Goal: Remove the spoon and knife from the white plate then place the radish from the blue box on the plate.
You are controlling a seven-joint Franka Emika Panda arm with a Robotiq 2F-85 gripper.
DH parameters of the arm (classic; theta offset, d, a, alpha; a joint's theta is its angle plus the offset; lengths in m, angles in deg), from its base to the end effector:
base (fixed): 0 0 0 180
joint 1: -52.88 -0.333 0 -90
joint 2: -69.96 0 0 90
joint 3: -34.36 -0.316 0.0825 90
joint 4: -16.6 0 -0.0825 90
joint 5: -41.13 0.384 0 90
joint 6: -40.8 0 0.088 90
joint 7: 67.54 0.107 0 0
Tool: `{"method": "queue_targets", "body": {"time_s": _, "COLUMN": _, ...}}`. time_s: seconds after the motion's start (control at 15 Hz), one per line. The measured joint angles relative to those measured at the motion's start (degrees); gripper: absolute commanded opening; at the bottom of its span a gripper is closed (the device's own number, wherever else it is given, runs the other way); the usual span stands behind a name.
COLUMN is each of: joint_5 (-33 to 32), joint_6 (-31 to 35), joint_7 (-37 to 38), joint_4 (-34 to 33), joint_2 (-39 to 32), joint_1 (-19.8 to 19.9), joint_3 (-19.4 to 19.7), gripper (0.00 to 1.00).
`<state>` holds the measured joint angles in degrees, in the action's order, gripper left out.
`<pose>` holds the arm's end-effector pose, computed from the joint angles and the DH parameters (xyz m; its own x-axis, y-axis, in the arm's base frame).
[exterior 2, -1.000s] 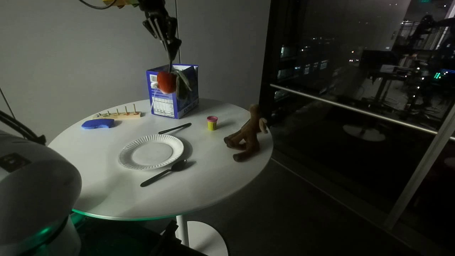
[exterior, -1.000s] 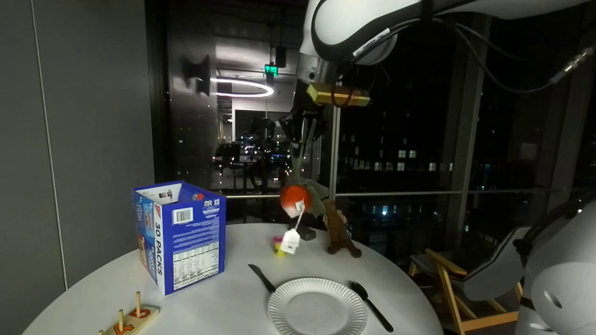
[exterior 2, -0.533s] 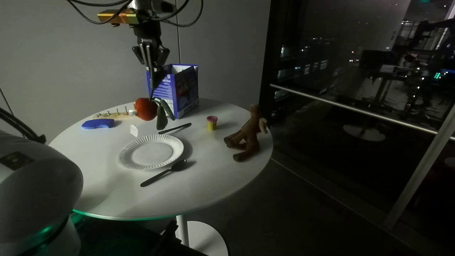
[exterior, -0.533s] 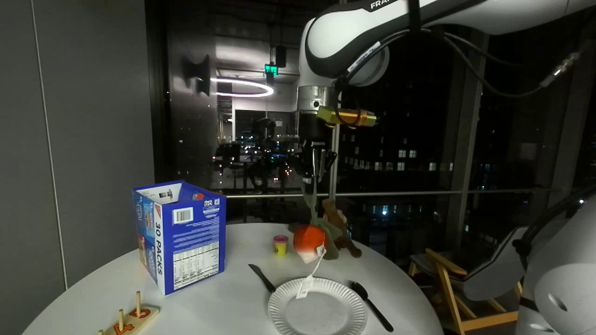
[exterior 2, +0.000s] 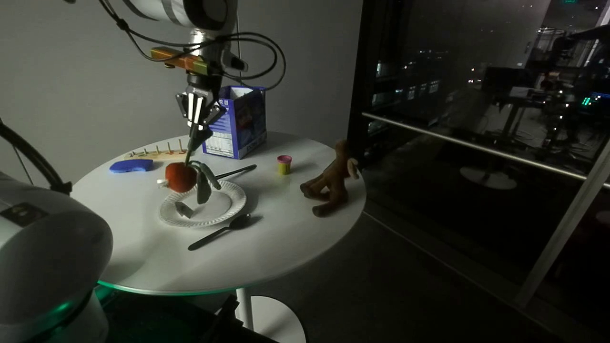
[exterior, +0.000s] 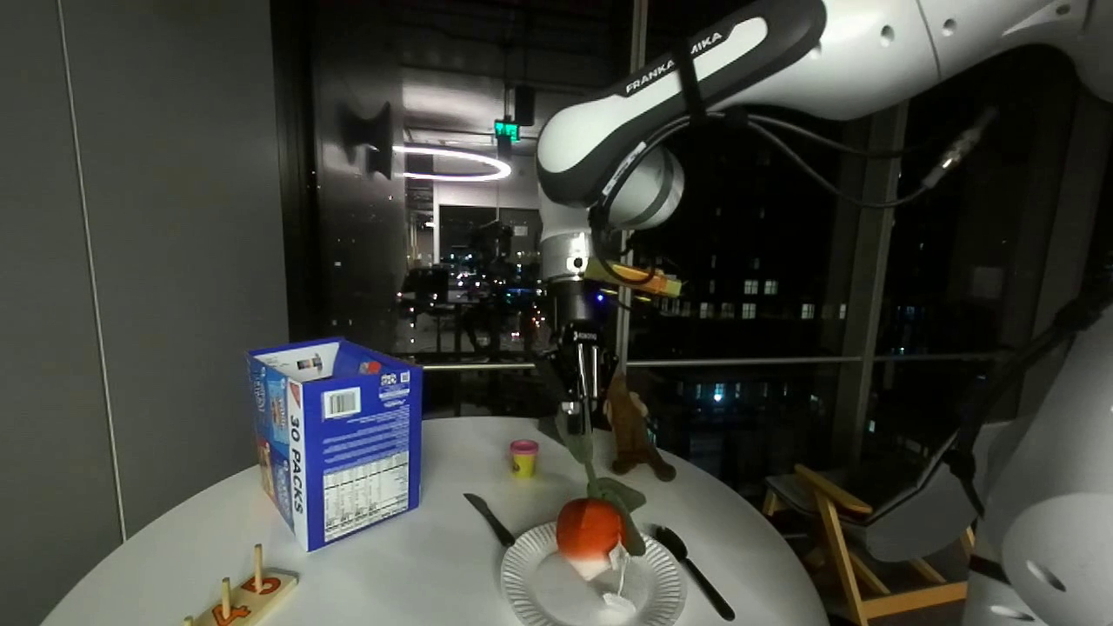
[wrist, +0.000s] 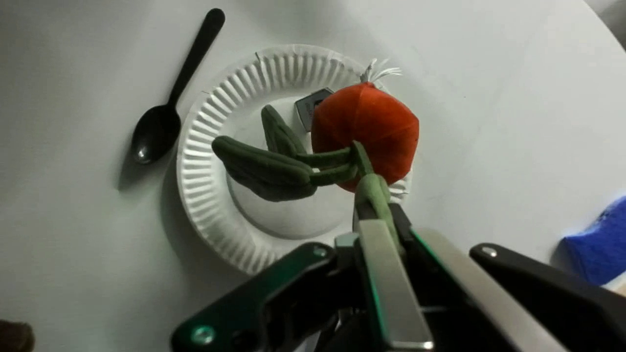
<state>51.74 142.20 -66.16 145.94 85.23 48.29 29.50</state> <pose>0.4349 0.0901 0.4552 0.9698 0.0925 -0.2259 0.0615 -0.9881 -0.1407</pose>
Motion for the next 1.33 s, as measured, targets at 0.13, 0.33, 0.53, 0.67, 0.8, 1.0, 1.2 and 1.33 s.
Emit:
{"method": "queue_targets", "body": {"time_s": 0.13, "joint_5": 1.7, "joint_6": -0.8, "joint_7": -1.7, "joint_4": -0.6, "joint_2": -3.0, "joint_1": 0.0, "joint_3": 0.6, "gripper": 0.09}}
{"method": "queue_targets", "body": {"time_s": 0.33, "joint_5": 3.4, "joint_6": -2.4, "joint_7": -2.8, "joint_4": -2.3, "joint_2": -6.8, "joint_1": 0.1, "joint_3": 1.3, "gripper": 0.35}}
{"method": "queue_targets", "body": {"time_s": 0.53, "joint_5": 4.4, "joint_6": -3.7, "joint_7": -3.1, "joint_4": -4.5, "joint_2": -9.5, "joint_1": 0.2, "joint_3": 1.8, "gripper": 0.47}}
{"method": "queue_targets", "body": {"time_s": 0.67, "joint_5": 4.9, "joint_6": -5.0, "joint_7": -3.4, "joint_4": -6.0, "joint_2": -10.6, "joint_1": 0.3, "joint_3": 2.1, "gripper": 0.60}}
{"method": "queue_targets", "body": {"time_s": 0.8, "joint_5": 5.4, "joint_6": -6.2, "joint_7": -3.6, "joint_4": -7.4, "joint_2": -11.3, "joint_1": 0.5, "joint_3": 2.3, "gripper": 0.76}}
{"method": "queue_targets", "body": {"time_s": 1.0, "joint_5": 5.5, "joint_6": -7.8, "joint_7": -3.4, "joint_4": -9.3, "joint_2": -11.5, "joint_1": 0.9, "joint_3": 2.5, "gripper": 0.92}}
{"method": "queue_targets", "body": {"time_s": 1.2, "joint_5": 5.5, "joint_6": -10.3, "joint_7": -1.6, "joint_4": -11.0, "joint_2": -9.4, "joint_1": 1.6, "joint_3": 2.9, "gripper": 1.00}}
{"method": "queue_targets", "body": {"time_s": 1.33, "joint_5": 5.5, "joint_6": -13.0, "joint_7": 0.4, "joint_4": -11.8, "joint_2": -6.1, "joint_1": 2.2, "joint_3": 3.3, "gripper": 1.00}}
